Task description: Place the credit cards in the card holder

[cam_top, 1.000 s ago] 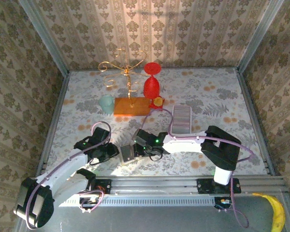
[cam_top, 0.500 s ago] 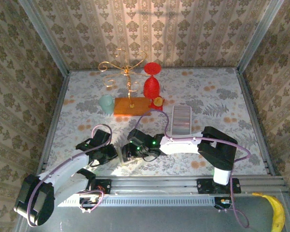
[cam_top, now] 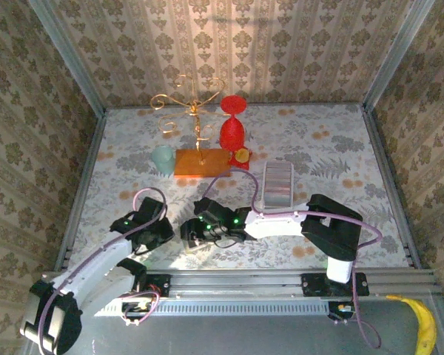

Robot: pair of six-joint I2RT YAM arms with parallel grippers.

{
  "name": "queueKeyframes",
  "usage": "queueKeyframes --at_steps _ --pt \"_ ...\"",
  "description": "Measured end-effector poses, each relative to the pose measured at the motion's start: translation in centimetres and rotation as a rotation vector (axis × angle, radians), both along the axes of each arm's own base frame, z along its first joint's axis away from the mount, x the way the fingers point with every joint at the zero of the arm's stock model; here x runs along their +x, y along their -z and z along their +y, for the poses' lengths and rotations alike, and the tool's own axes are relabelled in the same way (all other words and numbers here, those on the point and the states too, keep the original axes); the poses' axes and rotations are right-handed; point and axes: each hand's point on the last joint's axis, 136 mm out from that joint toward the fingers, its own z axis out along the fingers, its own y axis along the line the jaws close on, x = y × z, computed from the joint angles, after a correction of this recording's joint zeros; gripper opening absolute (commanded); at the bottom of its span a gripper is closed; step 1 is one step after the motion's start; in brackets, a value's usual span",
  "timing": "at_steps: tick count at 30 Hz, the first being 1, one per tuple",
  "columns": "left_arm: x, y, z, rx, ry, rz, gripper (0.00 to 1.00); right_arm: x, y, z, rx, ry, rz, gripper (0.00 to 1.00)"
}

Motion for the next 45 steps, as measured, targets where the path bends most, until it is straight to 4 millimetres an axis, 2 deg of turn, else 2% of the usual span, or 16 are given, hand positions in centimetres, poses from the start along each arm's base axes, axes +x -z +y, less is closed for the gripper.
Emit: queueKeyframes --at_steps 7,11,17,22,26,29,32,35,38,41,45 --pt "1.9 -4.2 3.0 0.071 -0.117 -0.108 0.11 -0.6 1.5 0.5 -0.002 -0.011 0.041 0.49" --pt "2.4 -5.7 4.0 0.1 -0.139 -0.135 0.11 -1.1 1.6 1.2 0.023 -0.027 0.062 0.48" --pt "2.3 -6.0 3.8 0.095 -0.107 -0.13 0.12 -1.7 0.8 2.9 0.09 -0.059 0.075 0.48" --pt "2.8 -6.7 3.1 0.071 -0.051 -0.101 0.16 -2.2 0.6 3.7 0.102 -0.084 0.075 0.5" --pt "4.1 -8.4 3.5 0.073 -0.031 -0.105 0.22 -2.6 0.0 4.3 0.116 -0.116 0.057 0.53" --pt "4.8 -9.5 3.3 0.052 -0.011 -0.124 0.35 -3.2 -1.1 5.1 0.135 -0.168 0.02 0.55" --pt "4.9 -10.2 2.7 0.014 0.009 -0.14 0.39 -4.1 -2.2 5.4 0.134 -0.238 -0.043 0.56" --pt "4.8 -10.6 2.1 -0.027 0.023 -0.148 0.4 -5.0 -3.8 4.4 0.106 -0.305 -0.114 0.55" --pt "4.7 -10.3 1.1 -0.079 0.048 -0.144 0.42 -5.3 -6.4 1.6 0.068 -0.352 -0.232 0.55" --pt "3.9 -8.3 -0.2 -0.115 0.09 -0.099 0.53 -4.6 -8.6 -2.4 0.017 -0.391 -0.372 0.57" --pt "1.9 -4.9 -2.7 -0.119 0.198 -0.001 0.55 -3.5 -9.7 -9.0 -0.111 -0.496 -0.593 0.59"
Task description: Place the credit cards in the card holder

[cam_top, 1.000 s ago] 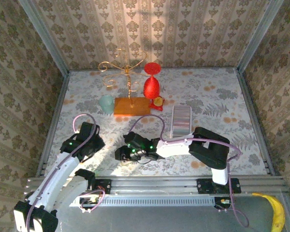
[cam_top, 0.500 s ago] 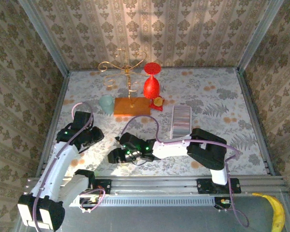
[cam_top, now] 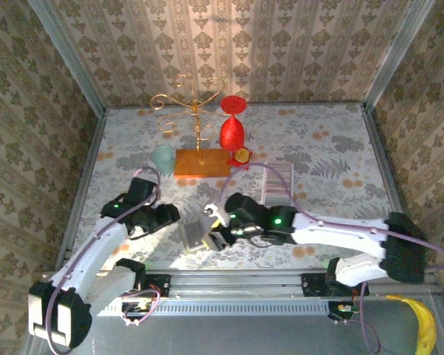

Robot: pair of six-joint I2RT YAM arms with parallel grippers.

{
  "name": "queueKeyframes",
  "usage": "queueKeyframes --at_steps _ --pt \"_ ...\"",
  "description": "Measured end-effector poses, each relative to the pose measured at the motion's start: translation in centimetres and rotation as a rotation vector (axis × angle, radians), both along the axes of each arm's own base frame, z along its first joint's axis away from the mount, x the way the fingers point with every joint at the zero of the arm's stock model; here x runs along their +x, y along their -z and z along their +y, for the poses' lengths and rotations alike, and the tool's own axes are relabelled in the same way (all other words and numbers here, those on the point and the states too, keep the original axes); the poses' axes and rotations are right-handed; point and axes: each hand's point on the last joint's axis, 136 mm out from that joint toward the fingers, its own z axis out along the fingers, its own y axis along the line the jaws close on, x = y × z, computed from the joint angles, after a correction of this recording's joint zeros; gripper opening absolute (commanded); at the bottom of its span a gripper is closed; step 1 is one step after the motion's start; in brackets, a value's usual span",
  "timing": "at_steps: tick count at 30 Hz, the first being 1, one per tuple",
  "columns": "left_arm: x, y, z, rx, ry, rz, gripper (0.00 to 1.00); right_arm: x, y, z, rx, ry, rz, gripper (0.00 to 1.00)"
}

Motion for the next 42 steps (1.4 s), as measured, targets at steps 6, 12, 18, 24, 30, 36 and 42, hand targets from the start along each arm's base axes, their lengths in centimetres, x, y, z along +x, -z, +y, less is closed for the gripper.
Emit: queueKeyframes --at_steps 6,12,18,24,30,36,42 --pt "-2.2 3.3 -2.9 0.014 0.111 0.076 0.56 2.4 -1.3 -9.5 -0.181 -0.095 -0.372 0.64" --pt "-3.4 5.6 -3.6 0.015 0.119 0.104 0.55 6.6 -1.1 -17.4 -0.452 -0.073 -0.571 0.71" --pt "-3.4 6.1 -3.7 0.024 0.104 0.121 0.45 7.6 3.0 -21.2 -0.692 -0.18 -0.549 0.72" --pt "-3.1 6.4 -4.0 0.028 0.103 0.134 0.38 9.0 4.8 -23.2 -0.798 -0.197 -0.549 0.73" --pt "-2.8 6.4 -4.3 0.043 0.115 0.161 0.33 10.0 6.0 -22.7 -0.813 -0.232 -0.551 0.78" --pt "-2.6 6.3 -4.7 0.048 0.141 0.167 0.32 10.5 7.0 -21.6 -0.795 -0.265 -0.542 0.86" --pt "-2.4 6.3 -5.1 0.043 0.175 0.163 0.31 11.2 8.5 -20.8 -0.809 -0.308 -0.537 0.85"
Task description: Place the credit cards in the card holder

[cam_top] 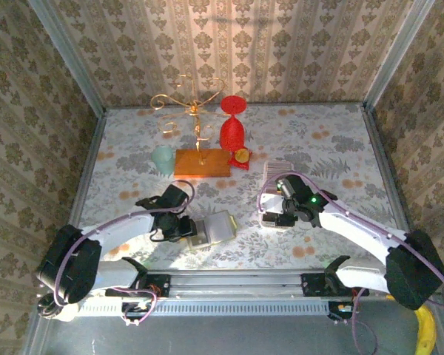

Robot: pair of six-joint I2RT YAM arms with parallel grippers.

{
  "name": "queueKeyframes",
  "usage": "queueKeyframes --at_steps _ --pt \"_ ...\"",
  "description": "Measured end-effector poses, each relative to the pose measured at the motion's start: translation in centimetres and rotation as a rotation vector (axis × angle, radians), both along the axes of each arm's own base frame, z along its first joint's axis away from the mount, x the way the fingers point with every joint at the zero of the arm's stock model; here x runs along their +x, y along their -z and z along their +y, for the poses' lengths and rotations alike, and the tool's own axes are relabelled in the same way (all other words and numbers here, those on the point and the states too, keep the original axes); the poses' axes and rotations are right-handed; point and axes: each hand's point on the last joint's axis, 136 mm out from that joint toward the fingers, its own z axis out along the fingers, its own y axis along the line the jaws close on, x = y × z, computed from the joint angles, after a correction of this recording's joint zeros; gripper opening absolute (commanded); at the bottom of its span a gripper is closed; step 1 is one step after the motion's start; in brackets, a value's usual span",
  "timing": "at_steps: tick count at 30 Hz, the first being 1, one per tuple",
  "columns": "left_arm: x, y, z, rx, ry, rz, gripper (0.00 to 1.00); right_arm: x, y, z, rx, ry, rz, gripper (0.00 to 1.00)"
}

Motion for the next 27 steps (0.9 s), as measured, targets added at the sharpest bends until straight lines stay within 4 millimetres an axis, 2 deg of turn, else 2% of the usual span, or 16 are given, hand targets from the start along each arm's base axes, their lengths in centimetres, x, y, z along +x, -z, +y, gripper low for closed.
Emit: queueKeyframes --at_steps 9,11,13,15,18,27 --pt "0.7 -0.1 -1.2 -0.041 0.04 -0.018 0.29 0.3 1.6 1.1 -0.035 -0.05 0.014 0.82" --pt "1.1 -0.1 -1.7 -0.059 0.046 -0.031 0.28 0.1 1.6 1.4 -0.041 -0.073 0.011 0.77" --pt "1.6 -0.2 -2.1 -0.075 0.053 -0.052 0.27 0.1 1.6 1.6 -0.042 -0.084 0.006 0.66" --pt "1.9 -0.3 -2.4 -0.084 0.059 -0.067 0.27 0.1 1.6 1.7 -0.045 -0.091 0.006 0.52" --pt "2.1 -0.4 -2.6 -0.091 0.062 -0.078 0.25 -0.4 1.8 1.7 -0.06 -0.109 0.02 0.39" --pt "2.1 -0.4 -2.6 -0.093 0.067 -0.083 0.23 -0.8 0.5 1.4 -0.052 -0.117 -0.007 0.28"
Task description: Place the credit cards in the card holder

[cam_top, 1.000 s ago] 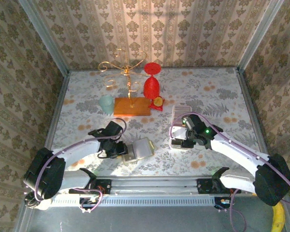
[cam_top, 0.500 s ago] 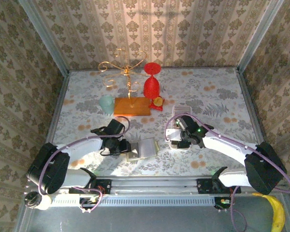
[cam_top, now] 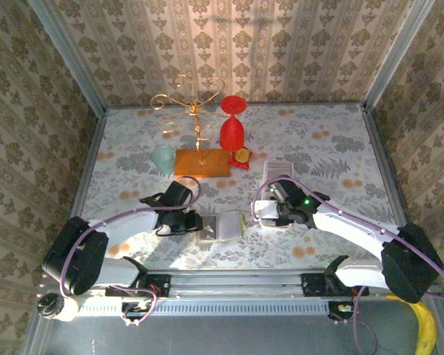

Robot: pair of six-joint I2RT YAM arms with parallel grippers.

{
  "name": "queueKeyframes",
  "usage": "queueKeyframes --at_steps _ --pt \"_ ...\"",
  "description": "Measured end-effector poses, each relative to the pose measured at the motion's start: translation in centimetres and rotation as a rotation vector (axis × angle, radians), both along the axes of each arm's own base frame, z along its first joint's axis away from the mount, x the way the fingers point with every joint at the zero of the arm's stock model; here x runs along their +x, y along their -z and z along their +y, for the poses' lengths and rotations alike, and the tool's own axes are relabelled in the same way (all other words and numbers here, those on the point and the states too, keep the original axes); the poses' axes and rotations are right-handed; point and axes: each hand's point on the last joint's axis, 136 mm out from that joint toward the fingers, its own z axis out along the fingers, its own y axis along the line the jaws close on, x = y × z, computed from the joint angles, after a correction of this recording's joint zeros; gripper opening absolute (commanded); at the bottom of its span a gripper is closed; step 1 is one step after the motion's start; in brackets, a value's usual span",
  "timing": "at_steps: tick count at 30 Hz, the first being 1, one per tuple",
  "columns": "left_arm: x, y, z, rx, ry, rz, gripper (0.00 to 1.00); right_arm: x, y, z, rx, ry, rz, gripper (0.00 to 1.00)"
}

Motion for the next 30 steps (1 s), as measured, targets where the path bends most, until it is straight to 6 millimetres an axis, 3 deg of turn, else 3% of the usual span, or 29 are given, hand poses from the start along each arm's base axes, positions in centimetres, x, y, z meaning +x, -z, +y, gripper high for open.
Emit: queueKeyframes --at_steps 2,7,11,12,14,18,20,23,30 --pt "0.0 0.0 0.0 0.0 0.0 0.0 0.23 -0.1 -0.5 -0.1 0.007 0.0 -0.011 0.27" --pt "0.0 0.0 0.0 -0.001 0.0 -0.002 0.23 0.0 -1.3 -0.2 0.017 0.008 -0.037 0.11" --pt "0.0 -0.1 0.0 -0.002 0.0 -0.003 0.23 -0.2 -0.9 -0.4 0.008 0.01 -0.03 0.11" --pt "0.0 -0.1 0.0 -0.003 0.0 -0.004 0.23 -0.3 -0.8 -0.5 0.004 0.009 -0.027 0.17" --pt "0.0 -0.1 0.0 -0.003 0.0 -0.005 0.24 -0.4 -0.8 -0.5 0.004 0.017 -0.022 0.4" --pt "0.0 -0.2 0.0 -0.005 0.0 -0.007 0.24 -0.4 -0.6 -0.7 0.0 0.024 -0.024 0.71" --pt "0.1 -0.3 -0.1 -0.008 0.0 -0.011 0.23 -0.4 -0.4 -0.8 -0.006 0.023 -0.026 0.74" --pt "0.1 -0.4 -0.1 -0.011 0.0 -0.014 0.24 -0.2 0.0 -0.8 -0.015 0.028 -0.024 0.87" --pt "0.0 -0.4 0.0 -0.01 0.0 -0.013 0.23 1.0 1.3 -0.2 -0.053 0.023 -0.004 0.87"
